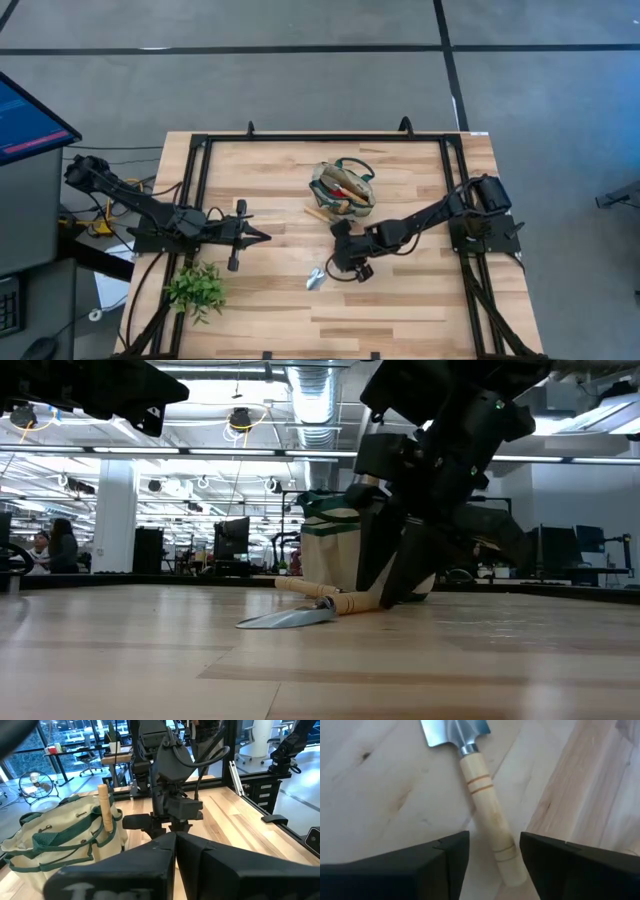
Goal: Pick & Place Garden tools in Gardening bag
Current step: Put the brown trowel into the gardening bag
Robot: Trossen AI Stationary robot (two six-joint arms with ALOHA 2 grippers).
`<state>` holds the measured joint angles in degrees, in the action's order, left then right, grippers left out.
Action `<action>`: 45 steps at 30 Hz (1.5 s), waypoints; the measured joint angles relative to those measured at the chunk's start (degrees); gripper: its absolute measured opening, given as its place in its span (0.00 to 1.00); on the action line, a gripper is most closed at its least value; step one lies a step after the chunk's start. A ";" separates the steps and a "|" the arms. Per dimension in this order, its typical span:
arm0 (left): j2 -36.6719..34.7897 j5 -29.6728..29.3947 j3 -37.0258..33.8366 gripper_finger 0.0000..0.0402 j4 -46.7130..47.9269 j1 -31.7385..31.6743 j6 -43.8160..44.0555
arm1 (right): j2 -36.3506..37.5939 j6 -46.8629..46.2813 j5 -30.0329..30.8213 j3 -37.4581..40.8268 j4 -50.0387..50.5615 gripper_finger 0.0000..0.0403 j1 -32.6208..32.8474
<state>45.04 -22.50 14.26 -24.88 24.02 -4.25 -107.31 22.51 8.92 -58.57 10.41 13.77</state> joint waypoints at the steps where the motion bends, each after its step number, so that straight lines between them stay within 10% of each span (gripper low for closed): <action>1: 0.00 0.00 0.00 0.00 -0.01 0.01 0.00 | 0.00 -0.09 -0.07 0.00 0.00 0.41 -0.04; 25: 0.02 0.01 0.00 0.00 -0.01 0.01 0.01 | -1.15 -6.07 -8.69 -0.03 0.79 0.14 -2.30; 45: 0.02 0.00 0.00 0.00 -0.04 0.00 0.08 | 19.28 -12.93 7.41 0.15 15.99 0.14 -1.55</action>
<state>45.06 -22.50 14.27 -24.93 24.02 -4.18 -88.02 9.58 16.33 -58.41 26.41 12.22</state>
